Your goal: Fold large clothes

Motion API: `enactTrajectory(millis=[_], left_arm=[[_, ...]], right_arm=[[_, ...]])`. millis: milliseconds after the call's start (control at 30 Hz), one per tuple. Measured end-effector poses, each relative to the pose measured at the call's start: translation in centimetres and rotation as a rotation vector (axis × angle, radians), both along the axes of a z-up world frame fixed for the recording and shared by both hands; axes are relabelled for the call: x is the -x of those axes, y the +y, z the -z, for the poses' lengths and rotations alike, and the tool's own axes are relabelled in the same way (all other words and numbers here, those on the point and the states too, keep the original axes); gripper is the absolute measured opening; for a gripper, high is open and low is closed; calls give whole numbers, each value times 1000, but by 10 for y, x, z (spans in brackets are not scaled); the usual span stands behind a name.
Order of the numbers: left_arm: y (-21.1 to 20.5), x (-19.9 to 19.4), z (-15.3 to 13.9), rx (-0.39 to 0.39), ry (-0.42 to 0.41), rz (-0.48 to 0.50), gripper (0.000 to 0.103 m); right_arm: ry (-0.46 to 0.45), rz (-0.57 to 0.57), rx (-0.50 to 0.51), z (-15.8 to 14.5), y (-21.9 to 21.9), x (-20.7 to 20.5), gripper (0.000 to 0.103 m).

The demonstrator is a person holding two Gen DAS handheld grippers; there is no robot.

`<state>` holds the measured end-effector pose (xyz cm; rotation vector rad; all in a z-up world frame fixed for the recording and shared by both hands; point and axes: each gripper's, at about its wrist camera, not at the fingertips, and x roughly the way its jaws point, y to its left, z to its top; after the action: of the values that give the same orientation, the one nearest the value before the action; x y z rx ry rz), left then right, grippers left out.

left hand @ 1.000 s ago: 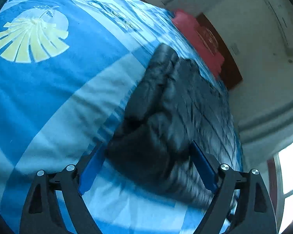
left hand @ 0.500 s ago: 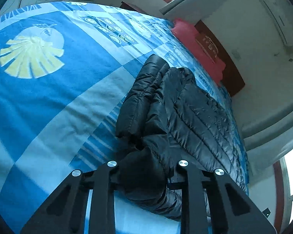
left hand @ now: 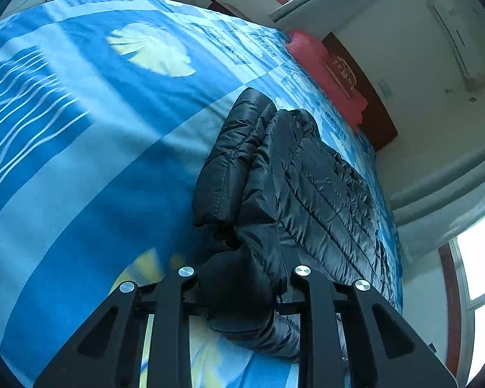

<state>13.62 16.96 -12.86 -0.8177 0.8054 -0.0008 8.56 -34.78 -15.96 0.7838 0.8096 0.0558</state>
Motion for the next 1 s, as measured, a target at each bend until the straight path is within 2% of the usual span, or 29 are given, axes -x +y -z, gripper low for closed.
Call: enactTrajectory(millis=[200, 433, 500, 667, 700, 800, 900, 1000], left_arm=[[0, 41, 3, -9, 4, 2, 25], [4, 40, 13, 5, 11, 12, 26], [7, 42, 15, 21, 11, 12, 30], [17, 54, 16, 40, 33, -14, 52], [19, 58, 15, 36, 35, -15, 52], [24, 70, 5, -6, 35, -11, 53], [28, 81, -14, -89, 9, -34, 53], [20, 82, -38, -136, -43, 6, 53]], right_arm=[[17, 0, 3, 5, 4, 45, 19], [16, 7, -3, 10, 5, 54, 21], [18, 10, 8, 10, 5, 53, 24], [32, 26, -14, 10, -3, 62, 35], [37, 35, -10, 9, -6, 65, 41], [44, 61, 24, 1, -15, 77, 48], [55, 96, 80, -10, -24, 86, 49], [46, 116, 185, -30, -17, 86, 48]])
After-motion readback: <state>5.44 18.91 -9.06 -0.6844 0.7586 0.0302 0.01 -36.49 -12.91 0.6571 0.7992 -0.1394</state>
